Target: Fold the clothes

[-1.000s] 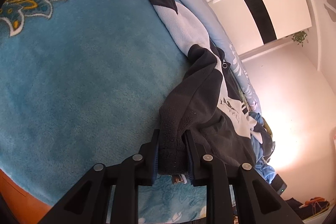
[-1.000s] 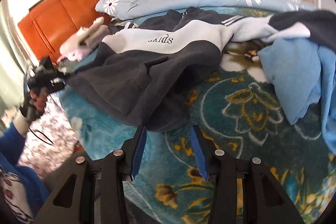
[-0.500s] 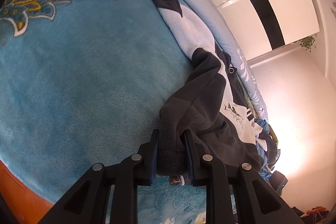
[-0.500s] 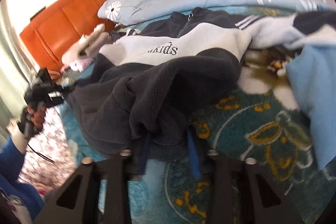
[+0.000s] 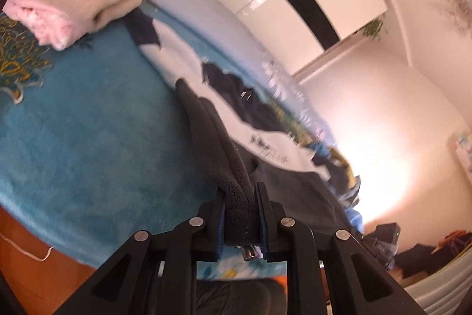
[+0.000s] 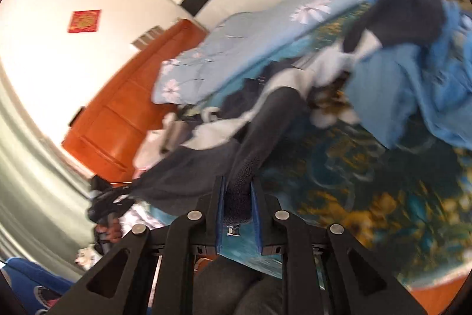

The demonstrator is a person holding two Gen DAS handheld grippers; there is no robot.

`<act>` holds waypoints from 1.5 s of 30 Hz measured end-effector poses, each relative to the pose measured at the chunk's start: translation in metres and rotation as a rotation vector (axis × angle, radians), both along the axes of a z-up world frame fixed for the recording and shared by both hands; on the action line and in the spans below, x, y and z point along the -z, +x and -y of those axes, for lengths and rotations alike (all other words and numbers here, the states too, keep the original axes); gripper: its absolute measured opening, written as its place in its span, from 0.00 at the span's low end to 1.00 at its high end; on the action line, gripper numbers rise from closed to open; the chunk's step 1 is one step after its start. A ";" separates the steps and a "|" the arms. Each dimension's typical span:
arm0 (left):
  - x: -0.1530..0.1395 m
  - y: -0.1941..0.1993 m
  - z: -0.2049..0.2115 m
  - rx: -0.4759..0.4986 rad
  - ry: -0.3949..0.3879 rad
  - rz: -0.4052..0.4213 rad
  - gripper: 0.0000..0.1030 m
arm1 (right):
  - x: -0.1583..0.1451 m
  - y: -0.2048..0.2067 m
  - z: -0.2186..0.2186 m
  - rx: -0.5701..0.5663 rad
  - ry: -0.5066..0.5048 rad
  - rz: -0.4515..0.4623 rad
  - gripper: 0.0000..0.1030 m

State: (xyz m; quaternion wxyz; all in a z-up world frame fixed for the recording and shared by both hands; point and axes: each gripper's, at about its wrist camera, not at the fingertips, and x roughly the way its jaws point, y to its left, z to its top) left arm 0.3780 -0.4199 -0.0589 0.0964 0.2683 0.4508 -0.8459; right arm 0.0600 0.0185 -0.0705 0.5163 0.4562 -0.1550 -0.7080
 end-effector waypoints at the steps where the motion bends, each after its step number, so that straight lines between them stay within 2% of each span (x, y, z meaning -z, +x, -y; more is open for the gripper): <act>1: 0.014 0.002 -0.002 -0.001 0.019 0.034 0.19 | 0.015 -0.001 -0.006 0.017 0.023 0.040 0.16; 3: 0.040 0.006 -0.003 -0.015 0.065 0.090 0.19 | 0.048 -0.004 -0.010 0.046 0.085 0.134 0.16; 5: 0.059 0.012 -0.003 -0.034 0.065 0.135 0.19 | 0.072 -0.005 -0.009 0.063 0.125 0.195 0.16; 9: 0.076 0.019 -0.004 -0.038 0.077 0.139 0.19 | 0.085 -0.007 -0.008 0.107 0.154 0.217 0.16; 11: 0.070 0.019 -0.006 -0.015 0.056 0.118 0.20 | 0.078 -0.004 -0.004 0.106 0.173 0.186 0.17; 13: 0.055 0.019 -0.010 0.013 -0.022 0.112 0.24 | 0.069 -0.002 -0.001 0.106 0.197 0.145 0.21; 14: 0.049 0.020 -0.012 0.025 -0.064 0.119 0.29 | 0.063 -0.001 0.001 0.112 0.214 0.121 0.21; 18: 0.016 0.028 -0.012 -0.027 -0.235 0.138 0.58 | 0.034 -0.003 -0.005 0.169 0.217 0.018 0.36; 21: -0.003 0.023 -0.010 -0.061 -0.309 0.110 0.67 | 0.008 -0.022 -0.008 0.253 0.202 -0.071 0.41; 23: -0.012 0.010 -0.008 -0.051 -0.336 0.083 0.67 | -0.010 -0.044 -0.003 0.329 0.181 -0.109 0.42; 27: -0.022 -0.028 -0.004 -0.039 -0.358 0.038 0.67 | -0.037 -0.109 0.013 0.461 0.100 -0.108 0.48; 29: -0.024 -0.048 0.000 -0.032 -0.360 0.033 0.67 | -0.039 -0.147 0.019 0.568 0.103 -0.066 0.48; 31: -0.023 -0.062 0.002 -0.018 -0.381 0.052 0.69 | -0.034 -0.185 0.021 0.678 0.103 0.013 0.48; 35: -0.013 -0.083 0.000 0.021 -0.405 0.114 0.72 | -0.026 -0.227 0.016 0.844 0.130 0.153 0.48; 38: 0.005 -0.090 0.003 0.038 -0.377 0.154 0.72 | -0.020 -0.257 0.011 0.964 0.153 0.257 0.48; 40: 0.014 -0.091 0.007 0.034 -0.354 0.162 0.72 | -0.015 -0.271 0.007 1.032 0.145 0.337 0.45; 41: 0.019 -0.092 0.008 0.031 -0.342 0.164 0.72 | -0.015 -0.273 0.004 1.047 0.142 0.354 0.24; 42: 0.023 -0.092 0.010 0.029 -0.329 0.166 0.72 | -0.015 -0.274 0.002 1.059 0.147 0.359 0.08; 45: 0.031 -0.089 0.016 0.025 -0.297 0.172 0.72 | -0.034 -0.272 0.005 1.041 0.152 0.258 0.08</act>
